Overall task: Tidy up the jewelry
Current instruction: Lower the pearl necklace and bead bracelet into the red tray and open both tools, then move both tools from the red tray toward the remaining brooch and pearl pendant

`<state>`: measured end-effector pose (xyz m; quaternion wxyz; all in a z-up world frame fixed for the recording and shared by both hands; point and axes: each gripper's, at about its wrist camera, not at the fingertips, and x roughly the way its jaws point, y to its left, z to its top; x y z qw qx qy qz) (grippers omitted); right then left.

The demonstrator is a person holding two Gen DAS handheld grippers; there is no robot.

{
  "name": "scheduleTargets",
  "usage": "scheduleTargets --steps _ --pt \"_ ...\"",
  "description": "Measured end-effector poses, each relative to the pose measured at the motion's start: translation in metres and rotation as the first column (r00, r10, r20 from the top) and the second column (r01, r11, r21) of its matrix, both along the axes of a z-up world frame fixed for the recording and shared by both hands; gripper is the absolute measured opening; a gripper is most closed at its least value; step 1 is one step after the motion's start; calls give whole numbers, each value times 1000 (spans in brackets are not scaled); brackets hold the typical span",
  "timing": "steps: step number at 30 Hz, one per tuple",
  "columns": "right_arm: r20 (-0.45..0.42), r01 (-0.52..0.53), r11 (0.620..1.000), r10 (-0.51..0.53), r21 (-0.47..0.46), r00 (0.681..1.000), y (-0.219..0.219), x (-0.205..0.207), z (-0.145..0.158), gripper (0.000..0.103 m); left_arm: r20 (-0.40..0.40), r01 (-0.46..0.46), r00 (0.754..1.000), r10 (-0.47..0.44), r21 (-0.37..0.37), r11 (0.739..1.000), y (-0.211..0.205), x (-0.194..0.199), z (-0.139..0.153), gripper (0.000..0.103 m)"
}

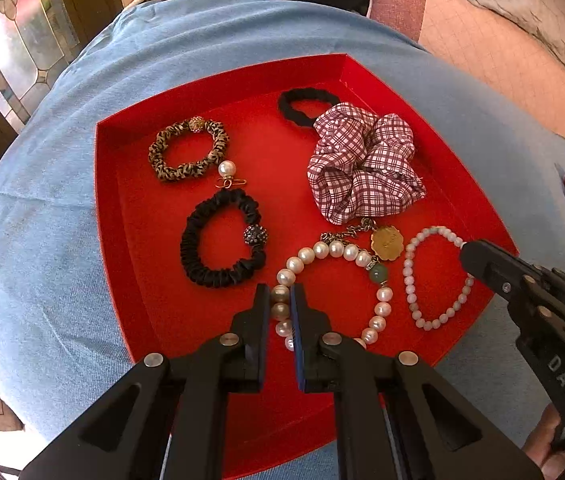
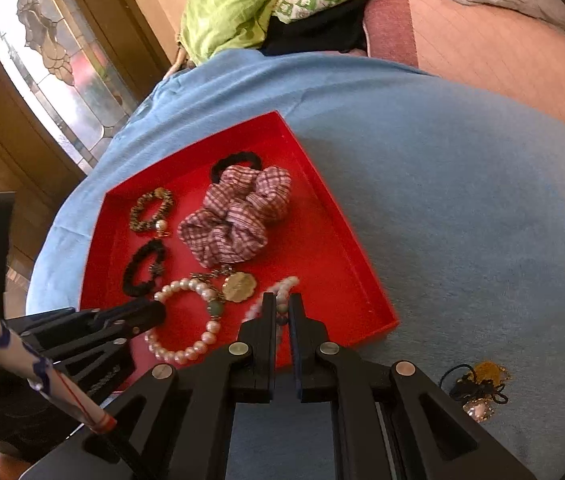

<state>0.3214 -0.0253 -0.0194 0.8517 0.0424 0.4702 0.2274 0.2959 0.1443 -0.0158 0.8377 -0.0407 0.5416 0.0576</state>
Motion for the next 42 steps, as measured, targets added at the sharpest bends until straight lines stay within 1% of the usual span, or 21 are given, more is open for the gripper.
scheduleTargets --steps 5,31,32,34,35,37,42 --pt "15 9 1000 -9 -26 1000 0 1 -4 7 3 -11 1000 11 -4 1000 5 2 0 10" --pt "39 22 998 -20 -59 999 1 -1 -4 7 4 -27 1000 28 -11 1000 8 1 1 10" --pt "39 21 998 -19 -60 999 1 -1 -4 7 4 -28 1000 28 -13 1000 8 1 1 11" --pt "38 21 998 -19 -59 999 1 -1 -4 7 3 -30 1000 30 -14 999 9 1 1 16" --pt "37 22 998 -19 -58 999 1 -1 -4 7 4 -31 1000 31 -13 999 9 1 1 23" --pt "36 21 998 -19 -56 999 1 -1 -4 7 4 -35 999 35 -9 999 9 1 1 32" --pt "31 22 998 -21 -51 999 0 -1 -3 7 4 -36 999 36 -10 999 10 1 1 33"
